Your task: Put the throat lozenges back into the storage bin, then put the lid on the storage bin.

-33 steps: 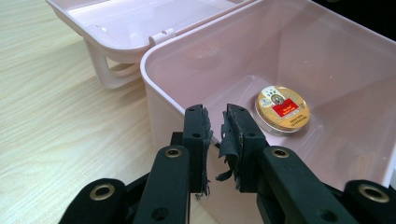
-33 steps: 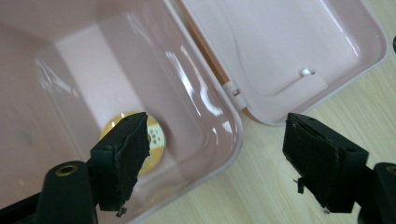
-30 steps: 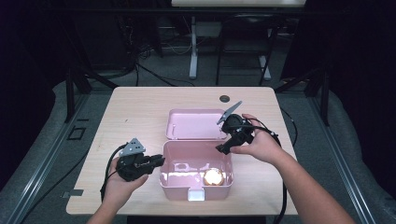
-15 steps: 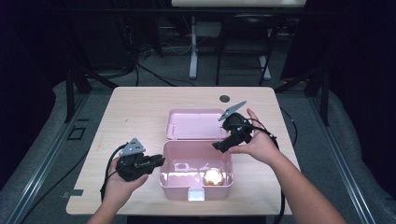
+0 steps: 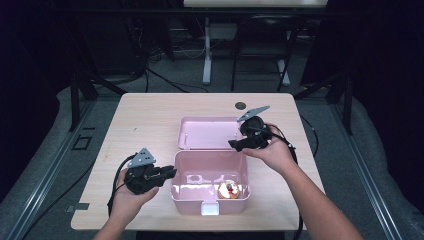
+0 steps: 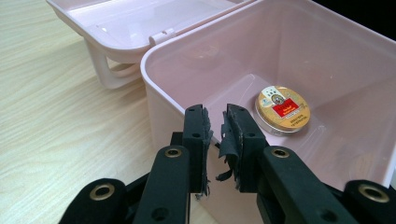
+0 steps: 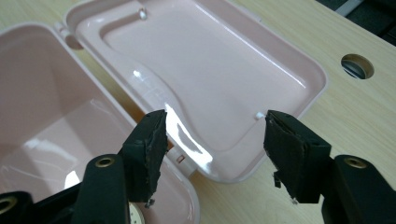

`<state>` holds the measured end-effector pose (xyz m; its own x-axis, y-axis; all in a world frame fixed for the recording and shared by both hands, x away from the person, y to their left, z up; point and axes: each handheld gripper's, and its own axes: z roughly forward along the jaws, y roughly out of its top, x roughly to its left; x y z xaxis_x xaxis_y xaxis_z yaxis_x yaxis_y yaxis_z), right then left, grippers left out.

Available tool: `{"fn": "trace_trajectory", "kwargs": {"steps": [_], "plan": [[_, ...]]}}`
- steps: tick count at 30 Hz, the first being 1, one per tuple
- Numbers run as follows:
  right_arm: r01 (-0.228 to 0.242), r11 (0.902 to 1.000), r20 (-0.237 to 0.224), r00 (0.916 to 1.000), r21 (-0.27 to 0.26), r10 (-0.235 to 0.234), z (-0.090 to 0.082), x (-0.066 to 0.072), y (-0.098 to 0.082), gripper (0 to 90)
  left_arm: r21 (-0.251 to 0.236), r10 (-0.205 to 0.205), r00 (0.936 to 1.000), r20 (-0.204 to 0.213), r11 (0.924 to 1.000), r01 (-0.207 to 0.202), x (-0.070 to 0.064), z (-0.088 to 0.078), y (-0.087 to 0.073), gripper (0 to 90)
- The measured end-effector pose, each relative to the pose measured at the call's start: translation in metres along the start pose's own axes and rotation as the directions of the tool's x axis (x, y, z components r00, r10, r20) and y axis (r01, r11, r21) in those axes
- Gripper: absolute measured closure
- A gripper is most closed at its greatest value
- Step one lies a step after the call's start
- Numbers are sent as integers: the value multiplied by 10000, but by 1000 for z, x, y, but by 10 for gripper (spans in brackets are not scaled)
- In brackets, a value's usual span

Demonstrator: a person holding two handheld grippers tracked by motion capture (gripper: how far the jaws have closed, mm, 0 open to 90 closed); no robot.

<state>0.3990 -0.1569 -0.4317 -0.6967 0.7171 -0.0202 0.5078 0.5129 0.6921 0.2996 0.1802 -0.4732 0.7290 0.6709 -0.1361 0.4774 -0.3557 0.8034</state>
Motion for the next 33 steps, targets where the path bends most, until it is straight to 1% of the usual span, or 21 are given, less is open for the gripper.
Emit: {"fn": "trace_trajectory", "kwargs": {"steps": [1,2,4,5,8,10,12,15,19,20,23,26,29,31,32,33], "plan": [[-153,9999,-89,9998,-82,152,0,-1,0,420,-14,-6,10000,4,10000,6,0,0,0,786],[-297,9994,-153,9994,-154,295,0,-3,1,422,-20,-33,10000,10,10000,33,0,0,0,785],[-496,9983,37,9988,-293,498,0,-5,1,442,-1,-3,10000,15,10000,3,0,0,0,785],[-634,9974,61,9980,-332,636,0,-7,2,444,-13,-11,10000,12,10000,11,0,0,0,785],[-1028,9928,282,9941,-619,1047,1,-11,2,478,-4,-3,10000,6,10000,3,0,0,0,785],[-1330,9885,199,9907,-725,1348,2,-15,2,491,-7,-7,10000,18,10000,7,0,0,0,785],[-1614,9848,199,9864,-642,1629,5,-18,2,495,-21,-7,10000,16,10000,7,0,0,0,786],[-1722,9824,537,9829,-723,1762,10,-24,2,508,-11,11,10000,6,10000,-11,0,0,0,785],[-2074,9743,794,9735,-877,2143,15,-30,3,512,-15,16,10000,2,10000,-16,0,0,0,786],[-2075,9738,837,9730,-925,2153,17,-32,4,512,-25,16,10000,-3,10000,-16,0,0,0,785],[-2219,9690,1039,9669,-1091,2331,20,-36,5,511,-44,18,10000,-21,10000,-18,0,0,-1,785],[-2234,9683,1301,9627,-1120,2372,24,-38,5,511,-14,75,10000,2,10000,-75,0,0,0,785],[-2343,9652,1347,9591,-1164,2491,29,-40,5,517,-42,11,10000,-10,10000,-11,0,0,-1,785],[-2496,9618,1336,9554,-1122,2635,32,-41,5,521,-43,-3,10000,-8,10000,3,0,0,-1,785],[-2503,9611,1328,9551,-1168,2648,34,-42,6,522,-45,1,10000,-7,10000,-1,0,0,-1,785],[-2641,9582,1306,9518,-1102,2773,34,-42,6,522,-41,19,10000,-14,10000,-19,0,0,-1,786]]}}
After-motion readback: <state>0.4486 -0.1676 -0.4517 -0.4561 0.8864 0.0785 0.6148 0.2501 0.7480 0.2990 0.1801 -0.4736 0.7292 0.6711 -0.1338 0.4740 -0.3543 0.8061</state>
